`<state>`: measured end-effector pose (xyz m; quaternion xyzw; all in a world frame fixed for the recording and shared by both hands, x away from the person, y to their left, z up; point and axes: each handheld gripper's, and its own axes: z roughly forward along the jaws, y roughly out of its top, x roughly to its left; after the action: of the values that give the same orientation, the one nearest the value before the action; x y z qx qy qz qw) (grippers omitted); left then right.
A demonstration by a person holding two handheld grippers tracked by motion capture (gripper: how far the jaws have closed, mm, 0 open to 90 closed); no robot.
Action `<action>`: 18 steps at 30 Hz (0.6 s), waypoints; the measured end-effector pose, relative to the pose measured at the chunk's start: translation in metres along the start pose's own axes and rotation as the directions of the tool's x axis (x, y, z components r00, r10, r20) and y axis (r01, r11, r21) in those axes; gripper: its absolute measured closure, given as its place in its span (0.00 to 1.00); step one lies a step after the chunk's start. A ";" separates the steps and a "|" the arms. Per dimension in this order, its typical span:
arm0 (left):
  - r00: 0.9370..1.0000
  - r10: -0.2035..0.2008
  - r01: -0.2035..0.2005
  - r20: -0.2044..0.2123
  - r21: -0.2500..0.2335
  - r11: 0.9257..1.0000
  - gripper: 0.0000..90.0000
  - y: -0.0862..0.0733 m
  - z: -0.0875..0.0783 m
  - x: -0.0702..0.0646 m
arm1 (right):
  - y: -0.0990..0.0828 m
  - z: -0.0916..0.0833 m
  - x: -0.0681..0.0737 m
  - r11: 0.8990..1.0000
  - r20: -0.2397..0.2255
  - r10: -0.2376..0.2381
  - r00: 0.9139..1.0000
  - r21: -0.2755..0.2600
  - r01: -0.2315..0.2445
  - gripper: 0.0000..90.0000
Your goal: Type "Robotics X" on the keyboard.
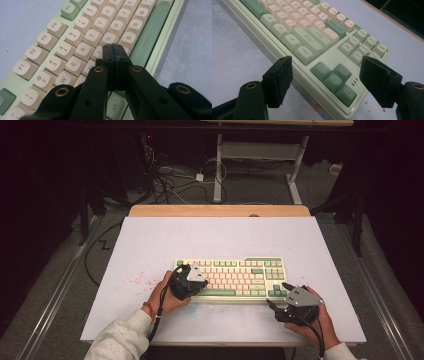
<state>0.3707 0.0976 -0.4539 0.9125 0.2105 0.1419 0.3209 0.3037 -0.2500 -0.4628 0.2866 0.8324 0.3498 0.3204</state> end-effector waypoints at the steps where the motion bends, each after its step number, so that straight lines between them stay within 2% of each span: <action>1: 1.000 0.002 -0.002 0.000 0.001 1.000 0.97 0.000 0.000 0.000 | 0.000 0.000 0.000 1.000 0.000 -0.001 1.000 0.000 0.001 0.30; 7: 1.000 -0.001 0.001 -0.002 0.000 1.000 0.96 0.000 0.000 0.000 | 0.000 0.000 0.000 1.000 -0.004 -0.004 1.000 0.001 0.004 0.30; 11: 1.000 -0.009 0.009 0.019 0.018 1.000 0.97 -0.001 0.002 0.002 | 0.000 0.001 0.001 1.000 -0.004 -0.003 1.000 0.010 0.003 0.30; 15: 1.000 0.010 -0.010 -0.008 -0.003 1.000 0.96 0.000 -0.004 0.001 | 0.000 0.001 0.002 1.000 -0.005 -0.009 1.000 0.012 0.009 0.30; 18: 1.000 0.015 -0.016 -0.013 -0.013 1.000 0.96 0.000 -0.010 -0.001 | 0.000 0.000 0.001 1.000 -0.003 -0.004 1.000 0.009 0.004 0.30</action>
<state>0.3662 0.1027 -0.4471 0.9110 0.2046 0.1517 0.3244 0.3035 -0.2491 -0.4629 0.2857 0.8350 0.3459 0.3185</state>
